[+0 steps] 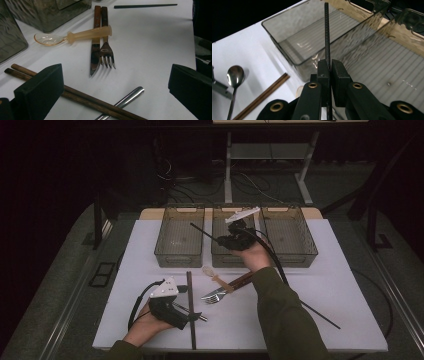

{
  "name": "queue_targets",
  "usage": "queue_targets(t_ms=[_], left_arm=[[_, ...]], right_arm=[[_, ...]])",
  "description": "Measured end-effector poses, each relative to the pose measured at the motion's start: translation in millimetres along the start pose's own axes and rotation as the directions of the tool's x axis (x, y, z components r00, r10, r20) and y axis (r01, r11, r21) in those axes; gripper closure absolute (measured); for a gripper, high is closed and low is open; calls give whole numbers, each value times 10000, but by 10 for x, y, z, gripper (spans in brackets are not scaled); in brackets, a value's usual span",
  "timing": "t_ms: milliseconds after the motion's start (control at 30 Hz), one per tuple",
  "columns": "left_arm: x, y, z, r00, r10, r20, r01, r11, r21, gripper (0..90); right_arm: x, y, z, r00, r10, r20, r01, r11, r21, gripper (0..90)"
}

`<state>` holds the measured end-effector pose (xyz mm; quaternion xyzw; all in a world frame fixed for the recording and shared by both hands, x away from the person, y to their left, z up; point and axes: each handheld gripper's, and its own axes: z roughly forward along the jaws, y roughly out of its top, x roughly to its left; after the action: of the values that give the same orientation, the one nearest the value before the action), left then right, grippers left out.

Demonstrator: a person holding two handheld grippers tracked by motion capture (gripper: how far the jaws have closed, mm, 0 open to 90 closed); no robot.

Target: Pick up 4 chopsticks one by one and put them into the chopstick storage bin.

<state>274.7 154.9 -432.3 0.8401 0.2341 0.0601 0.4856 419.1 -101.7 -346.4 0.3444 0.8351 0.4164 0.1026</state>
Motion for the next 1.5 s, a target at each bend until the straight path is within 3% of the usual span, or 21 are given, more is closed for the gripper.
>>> queue_targets(t_ms=[433,833,1000,1333,1500], left_arm=[[9,0,-8,10000,10,-28,-10,9999,158,0],[5,3,-10,9999,-95,78,95,10000,3,0],[10,6,-9,9999,59,88,-60,10000,39,0],[10,8,1,9999,-10,144,10,10000,2,0],[16,11,3,9999,-45,122,46,10000,-77,0]], right_arm=[[26,331,355,9997,205,131,-208,9994,278,852],[51,557,781,9978,533,385,-555,9967,586,852],[104,656,952,9973,637,370,-664,9949,766,852],[135,742,1261,9926,899,810,-991,9881,1173,851],[187,743,1354,9934,973,600,-1039,9874,1195,849]])
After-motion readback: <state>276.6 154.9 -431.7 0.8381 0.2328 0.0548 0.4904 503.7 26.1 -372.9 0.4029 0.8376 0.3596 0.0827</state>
